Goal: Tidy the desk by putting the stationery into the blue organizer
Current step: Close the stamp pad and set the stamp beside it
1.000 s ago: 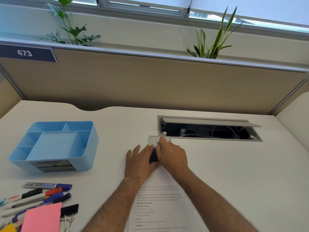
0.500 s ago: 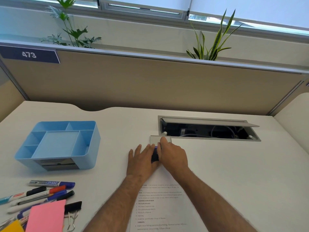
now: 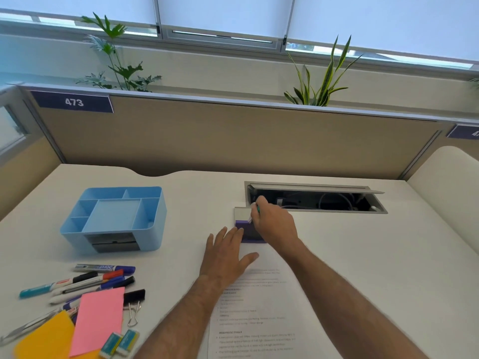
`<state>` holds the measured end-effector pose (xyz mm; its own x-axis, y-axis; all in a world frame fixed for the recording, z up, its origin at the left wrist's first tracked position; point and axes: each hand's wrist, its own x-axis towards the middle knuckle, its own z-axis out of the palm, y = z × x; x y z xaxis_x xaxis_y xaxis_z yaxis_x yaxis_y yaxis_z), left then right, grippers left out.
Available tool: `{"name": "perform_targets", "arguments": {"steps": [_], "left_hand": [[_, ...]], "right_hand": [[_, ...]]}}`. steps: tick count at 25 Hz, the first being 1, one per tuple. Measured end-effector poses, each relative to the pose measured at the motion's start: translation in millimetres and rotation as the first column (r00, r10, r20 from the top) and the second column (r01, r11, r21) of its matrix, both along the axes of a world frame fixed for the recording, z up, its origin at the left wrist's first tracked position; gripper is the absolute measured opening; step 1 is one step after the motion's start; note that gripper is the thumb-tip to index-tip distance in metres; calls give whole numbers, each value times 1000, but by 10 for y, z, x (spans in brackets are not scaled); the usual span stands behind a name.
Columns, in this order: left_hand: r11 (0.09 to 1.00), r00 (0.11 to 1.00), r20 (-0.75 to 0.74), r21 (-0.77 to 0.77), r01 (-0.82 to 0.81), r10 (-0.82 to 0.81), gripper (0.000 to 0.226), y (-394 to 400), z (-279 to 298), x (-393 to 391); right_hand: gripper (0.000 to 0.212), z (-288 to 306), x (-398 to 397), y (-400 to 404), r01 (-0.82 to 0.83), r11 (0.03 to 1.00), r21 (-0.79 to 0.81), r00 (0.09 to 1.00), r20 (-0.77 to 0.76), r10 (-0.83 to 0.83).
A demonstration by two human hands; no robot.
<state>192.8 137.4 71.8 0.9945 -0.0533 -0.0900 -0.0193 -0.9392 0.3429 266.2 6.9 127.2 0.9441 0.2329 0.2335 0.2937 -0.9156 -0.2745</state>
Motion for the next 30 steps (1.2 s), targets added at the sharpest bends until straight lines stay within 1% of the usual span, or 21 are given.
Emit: {"name": "perform_targets", "arguments": {"steps": [3,10,15,18,21,23,30], "left_hand": [[1000,1000,6,-25,11,-10,79,-44,18,-213],[996,995,-44,26,86,-85,82,-195,-22,-765],[990,989,-51,28,139,-138,86,-240,-128,-1208],[987,986,-59,37,159,-156,88,-251,-185,-1418],[985,984,-71,38,166,-163,90,-262,-222,-1578],[984,983,-72,46,172,-168,91,-258,-230,-1660],[976,973,-128,81,203,-192,95,-276,-238,-1788]], "right_hand": [[16,103,-319,-141,-33,999,27,999,23,32],[16,-44,-1235,-469,-42,999,26,997,60,41],[22,-305,-1882,-701,-46,999,-20,998,33,47],[26,-406,-2201,-816,-37,999,-40,998,48,38],[25,-479,-2471,-917,-11,999,-34,998,59,13],[24,-524,-2630,-969,8,1000,-29,999,32,-7],[24,-585,-3035,-1116,51,998,-21,999,8,-51]]}}
